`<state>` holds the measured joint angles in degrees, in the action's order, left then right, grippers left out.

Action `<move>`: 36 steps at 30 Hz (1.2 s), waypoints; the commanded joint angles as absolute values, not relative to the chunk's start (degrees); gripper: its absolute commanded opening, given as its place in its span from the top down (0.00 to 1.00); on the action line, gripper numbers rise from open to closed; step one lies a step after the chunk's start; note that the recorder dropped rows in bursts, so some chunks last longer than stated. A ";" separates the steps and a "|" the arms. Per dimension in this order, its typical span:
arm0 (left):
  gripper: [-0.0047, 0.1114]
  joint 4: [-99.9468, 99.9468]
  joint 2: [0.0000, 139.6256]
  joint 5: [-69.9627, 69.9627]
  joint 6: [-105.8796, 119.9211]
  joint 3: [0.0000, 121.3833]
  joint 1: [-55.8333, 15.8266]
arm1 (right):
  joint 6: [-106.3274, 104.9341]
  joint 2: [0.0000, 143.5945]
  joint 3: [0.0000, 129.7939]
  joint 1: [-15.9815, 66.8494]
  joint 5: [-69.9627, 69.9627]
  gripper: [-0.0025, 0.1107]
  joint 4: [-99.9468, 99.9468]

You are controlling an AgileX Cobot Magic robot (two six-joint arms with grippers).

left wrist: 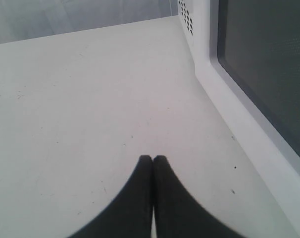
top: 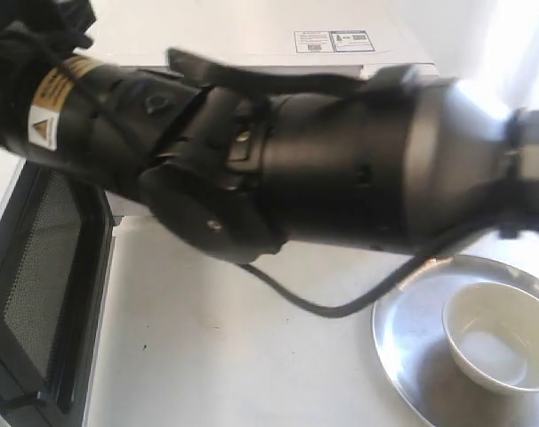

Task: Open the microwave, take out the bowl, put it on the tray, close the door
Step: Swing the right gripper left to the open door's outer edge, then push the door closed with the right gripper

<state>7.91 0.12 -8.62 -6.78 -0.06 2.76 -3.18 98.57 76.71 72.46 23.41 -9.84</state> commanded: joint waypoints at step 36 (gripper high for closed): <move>0.96 7.73 0.00 -8.55 -7.15 0.00 2.71 | -64.32 103.09 81.20 47.48 -0.89 0.98 20.77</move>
<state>7.91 0.12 -8.62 -6.78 -0.06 2.76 -63.58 103.37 81.43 55.19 -4.82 20.84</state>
